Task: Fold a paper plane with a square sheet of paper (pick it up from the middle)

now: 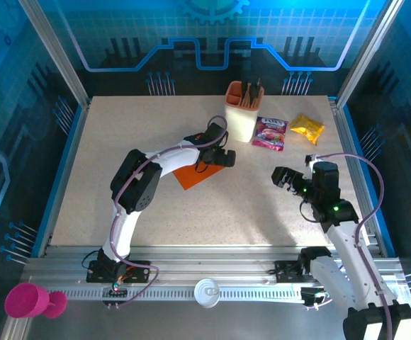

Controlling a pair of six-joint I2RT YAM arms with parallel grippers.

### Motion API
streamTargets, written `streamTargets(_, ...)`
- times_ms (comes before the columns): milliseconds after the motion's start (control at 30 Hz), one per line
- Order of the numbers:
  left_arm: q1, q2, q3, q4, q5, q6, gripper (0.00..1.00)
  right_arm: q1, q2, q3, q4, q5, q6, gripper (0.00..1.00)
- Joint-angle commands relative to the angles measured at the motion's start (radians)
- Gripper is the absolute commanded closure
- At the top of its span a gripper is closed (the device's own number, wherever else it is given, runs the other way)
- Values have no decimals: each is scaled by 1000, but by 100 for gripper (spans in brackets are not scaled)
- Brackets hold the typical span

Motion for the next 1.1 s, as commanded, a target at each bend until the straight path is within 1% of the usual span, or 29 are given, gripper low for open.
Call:
streamTargets(0, -25, -20, -46, -22, 28, -1, 0, 12, -17, 37, -46, -15, 23, 1)
streamTargets(200, -41, -69, -105, -22, 60, -6, 0, 13, -46, 44, -78, -6, 33, 1)
streamTargets(367, -70, -127, -190, -1, 80, -21, 0, 12, -83, 35, -102, 7, 38, 1)
streamTargets(567, -111, -205, -337, 58, 82, -68, 0, 13, -113, 27, -134, 4, 41, 1)
streamTargets(900, -179, -395, -627, 180, 80, -174, 0, 13, -123, 21, -155, -20, 32, 1)
streamTargets(1067, -180, -474, -683, 172, 75, -168, 0, 12, -116, 13, -146, -24, 28, 1)
